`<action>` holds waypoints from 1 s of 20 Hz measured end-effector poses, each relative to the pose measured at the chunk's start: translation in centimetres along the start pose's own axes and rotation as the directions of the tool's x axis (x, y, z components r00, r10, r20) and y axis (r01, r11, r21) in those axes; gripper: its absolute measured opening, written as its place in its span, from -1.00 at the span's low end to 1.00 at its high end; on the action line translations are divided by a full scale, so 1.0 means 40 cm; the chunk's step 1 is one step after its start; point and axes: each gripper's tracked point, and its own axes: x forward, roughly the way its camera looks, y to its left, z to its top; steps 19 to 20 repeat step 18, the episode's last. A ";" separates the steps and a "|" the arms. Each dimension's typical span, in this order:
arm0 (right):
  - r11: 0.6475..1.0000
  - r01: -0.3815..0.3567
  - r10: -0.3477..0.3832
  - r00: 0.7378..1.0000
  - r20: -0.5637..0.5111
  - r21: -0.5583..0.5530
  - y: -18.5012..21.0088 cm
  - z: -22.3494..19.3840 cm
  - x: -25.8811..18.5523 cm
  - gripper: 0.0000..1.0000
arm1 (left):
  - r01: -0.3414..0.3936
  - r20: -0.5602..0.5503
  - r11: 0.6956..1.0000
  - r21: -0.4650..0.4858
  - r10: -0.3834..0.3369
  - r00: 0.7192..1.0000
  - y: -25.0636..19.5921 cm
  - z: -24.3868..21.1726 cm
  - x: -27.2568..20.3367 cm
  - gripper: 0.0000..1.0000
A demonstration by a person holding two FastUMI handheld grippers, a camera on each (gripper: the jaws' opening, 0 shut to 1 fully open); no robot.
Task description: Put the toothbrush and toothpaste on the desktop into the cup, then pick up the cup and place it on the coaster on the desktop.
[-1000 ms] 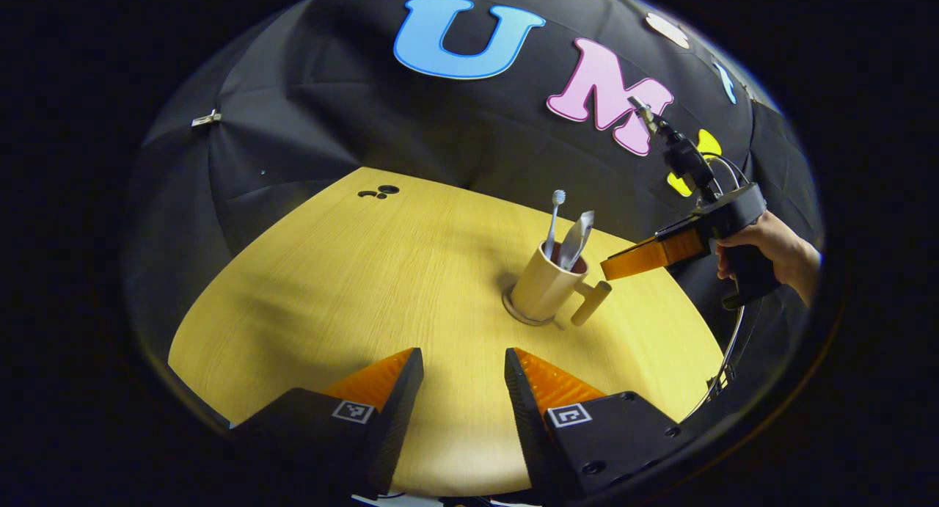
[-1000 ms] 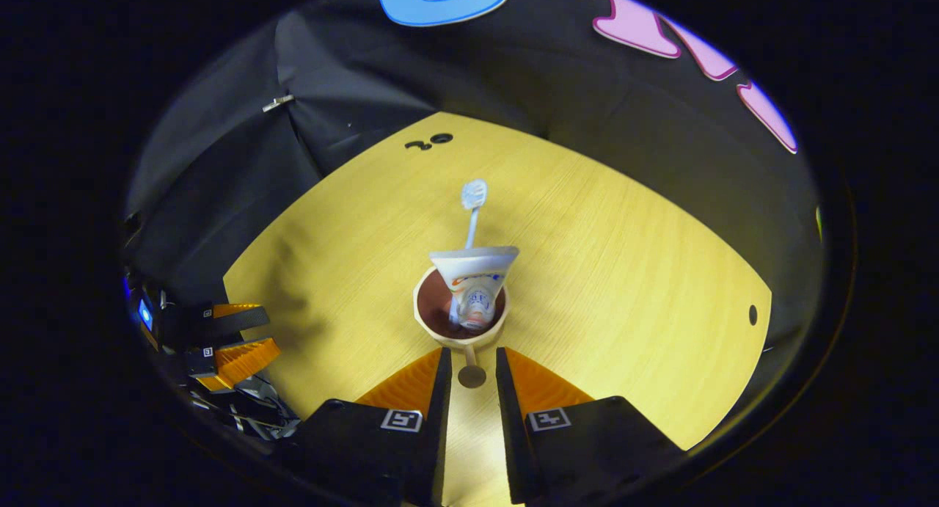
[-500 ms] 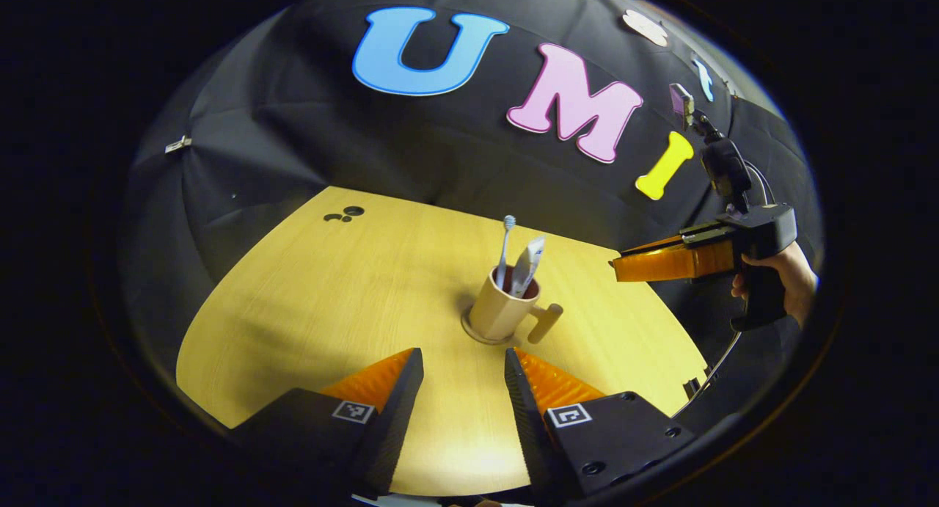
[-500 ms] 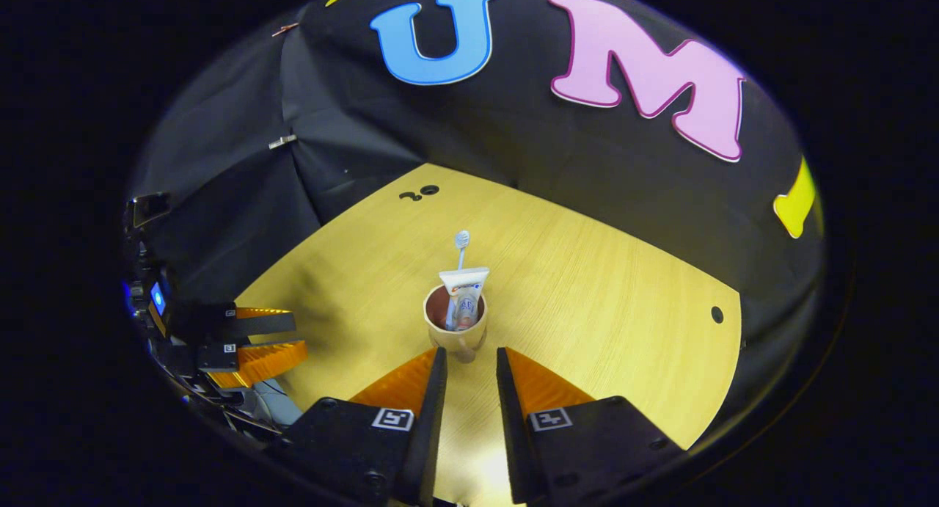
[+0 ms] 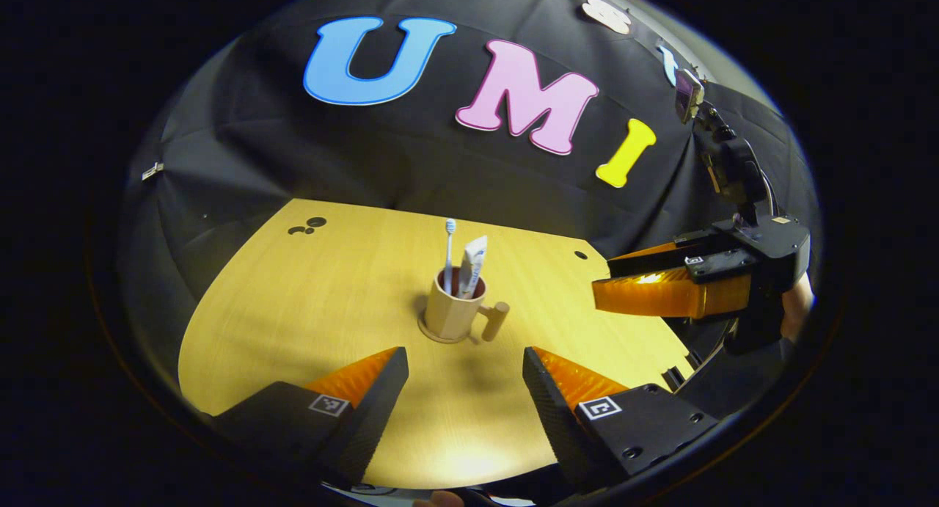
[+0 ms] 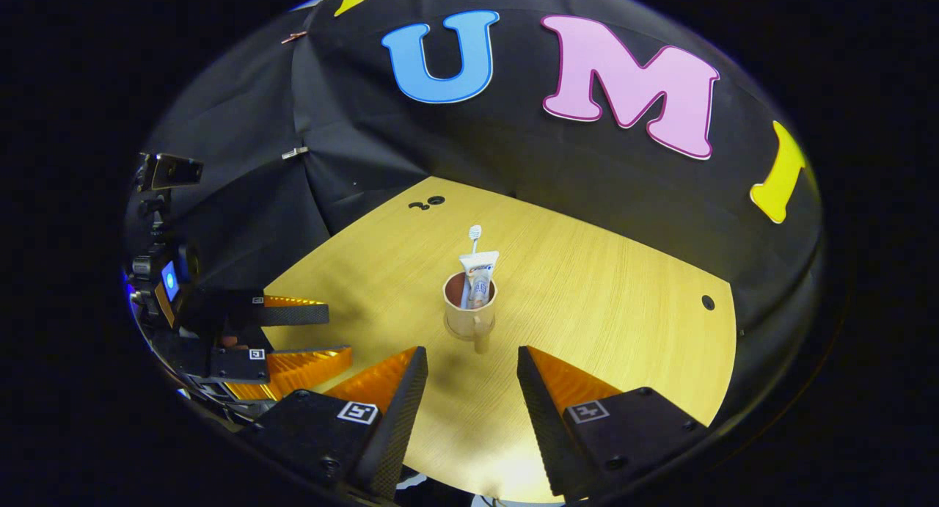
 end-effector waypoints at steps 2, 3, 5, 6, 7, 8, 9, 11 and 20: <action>1.000 0.010 -0.010 1.000 0.016 -0.001 0.003 -0.006 -0.018 0.67 | 0.001 0.000 1.000 0.015 -0.001 1.000 -0.016 0.000 -0.004 0.95; 1.000 0.012 -0.012 1.000 0.022 0.001 0.005 -0.008 -0.025 0.87 | 0.002 0.001 1.000 0.023 -0.002 1.000 -0.024 0.002 -0.005 0.95; 1.000 0.015 -0.016 0.999 0.038 0.007 0.010 -0.017 -0.040 0.87 | 0.005 0.003 0.999 0.039 -0.005 1.000 -0.041 0.007 -0.008 0.95; 1.000 0.018 -0.018 0.999 0.046 0.010 0.011 -0.020 -0.047 0.87 | 0.013 0.004 0.999 0.042 -0.013 1.000 -0.050 0.009 -0.010 0.95; 1.000 0.019 -0.020 0.998 0.056 0.015 0.012 -0.025 -0.054 0.87 | 0.025 0.001 0.999 0.045 -0.025 1.000 -0.060 0.012 -0.011 0.94; 1.000 0.017 -0.018 0.998 0.065 0.022 0.012 -0.027 -0.062 0.87 | 0.034 -0.003 0.998 0.047 -0.034 0.999 -0.069 0.012 -0.012 0.94; 0.999 0.017 -0.019 0.997 0.072 0.027 0.016 -0.033 -0.067 0.87 | 0.037 -0.004 0.998 0.052 -0.037 0.999 -0.075 0.013 -0.012 0.94; 0.999 0.028 -0.030 0.997 0.070 0.027 0.006 -0.047 -0.073 0.87 | 0.041 -0.005 0.997 0.062 -0.040 0.999 -0.080 0.015 -0.013 0.95; 0.997 0.047 -0.051 0.996 0.070 0.059 -0.016 -0.073 -0.082 0.87 | 0.050 -0.015 0.995 0.085 -0.048 0.999 -0.089 0.012 -0.010 0.95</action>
